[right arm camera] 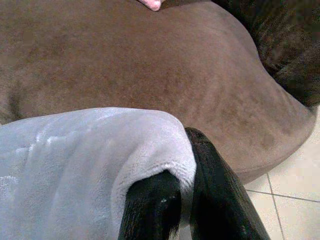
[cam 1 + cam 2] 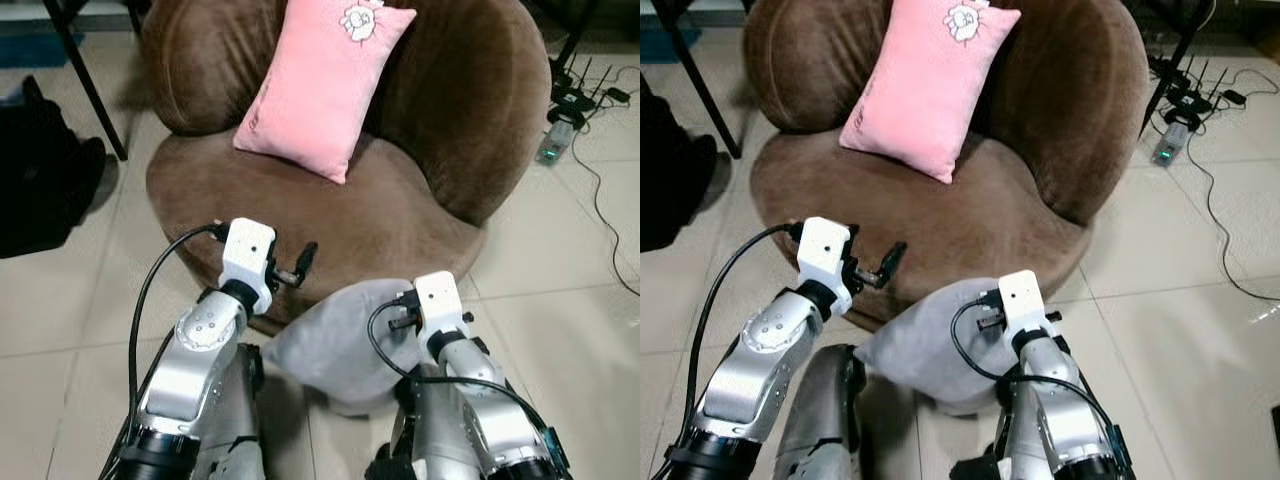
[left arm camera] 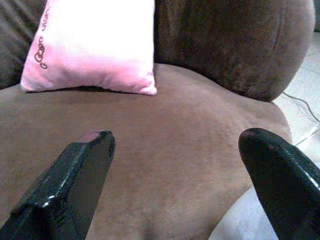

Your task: Move the pillow to the sofa from floor

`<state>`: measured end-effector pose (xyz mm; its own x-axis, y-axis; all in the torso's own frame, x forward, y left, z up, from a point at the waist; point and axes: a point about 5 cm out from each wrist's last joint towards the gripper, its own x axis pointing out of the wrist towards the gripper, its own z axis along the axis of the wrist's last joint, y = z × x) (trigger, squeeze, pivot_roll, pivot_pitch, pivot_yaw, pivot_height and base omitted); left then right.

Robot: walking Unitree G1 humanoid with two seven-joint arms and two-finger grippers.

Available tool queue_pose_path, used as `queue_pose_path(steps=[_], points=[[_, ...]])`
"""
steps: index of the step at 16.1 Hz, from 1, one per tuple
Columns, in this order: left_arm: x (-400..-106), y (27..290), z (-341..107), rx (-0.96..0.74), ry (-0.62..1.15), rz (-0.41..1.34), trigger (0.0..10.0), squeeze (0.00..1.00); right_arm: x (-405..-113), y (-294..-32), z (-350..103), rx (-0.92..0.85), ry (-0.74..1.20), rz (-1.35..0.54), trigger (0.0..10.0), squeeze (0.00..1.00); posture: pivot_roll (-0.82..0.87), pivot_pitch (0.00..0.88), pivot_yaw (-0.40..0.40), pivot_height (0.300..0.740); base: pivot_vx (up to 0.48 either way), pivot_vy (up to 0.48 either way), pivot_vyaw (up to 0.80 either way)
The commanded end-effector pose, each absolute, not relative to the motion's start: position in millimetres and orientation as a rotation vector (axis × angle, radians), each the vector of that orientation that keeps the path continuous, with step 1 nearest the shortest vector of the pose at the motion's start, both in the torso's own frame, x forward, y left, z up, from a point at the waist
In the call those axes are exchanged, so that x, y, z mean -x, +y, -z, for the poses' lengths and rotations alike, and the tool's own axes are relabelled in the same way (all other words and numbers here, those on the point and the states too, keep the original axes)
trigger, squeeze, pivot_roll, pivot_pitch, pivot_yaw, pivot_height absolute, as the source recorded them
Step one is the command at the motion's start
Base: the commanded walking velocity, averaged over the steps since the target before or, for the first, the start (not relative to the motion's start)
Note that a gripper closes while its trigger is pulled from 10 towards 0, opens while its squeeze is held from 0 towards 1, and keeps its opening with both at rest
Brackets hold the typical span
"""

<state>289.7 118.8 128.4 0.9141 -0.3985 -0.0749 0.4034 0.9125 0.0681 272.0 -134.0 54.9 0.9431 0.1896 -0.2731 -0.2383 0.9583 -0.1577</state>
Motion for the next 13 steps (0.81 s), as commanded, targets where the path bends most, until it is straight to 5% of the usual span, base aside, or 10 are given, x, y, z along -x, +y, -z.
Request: queue_pose_path(steps=[1, 13], points=[[-289.2, 115.7, -126.9, -0.088, 0.062, 0.433, 10.0, 0.00, -275.0, -136.3, -59.8, 0.199, 0.229, -0.209, 0.0, 0.00, 0.06, 0.133, -0.051, 0.565, 0.000, 0.000, 0.00], [-289.3, 115.6, -124.7, -0.085, 0.071, 0.442, 10.0, 0.00, -281.4, -134.5, -61.5, 0.193, 0.214, -0.198, 0.0, 0.00, 0.06, 0.129, -0.051, 0.680, 0.000, 0.000, 0.00]])
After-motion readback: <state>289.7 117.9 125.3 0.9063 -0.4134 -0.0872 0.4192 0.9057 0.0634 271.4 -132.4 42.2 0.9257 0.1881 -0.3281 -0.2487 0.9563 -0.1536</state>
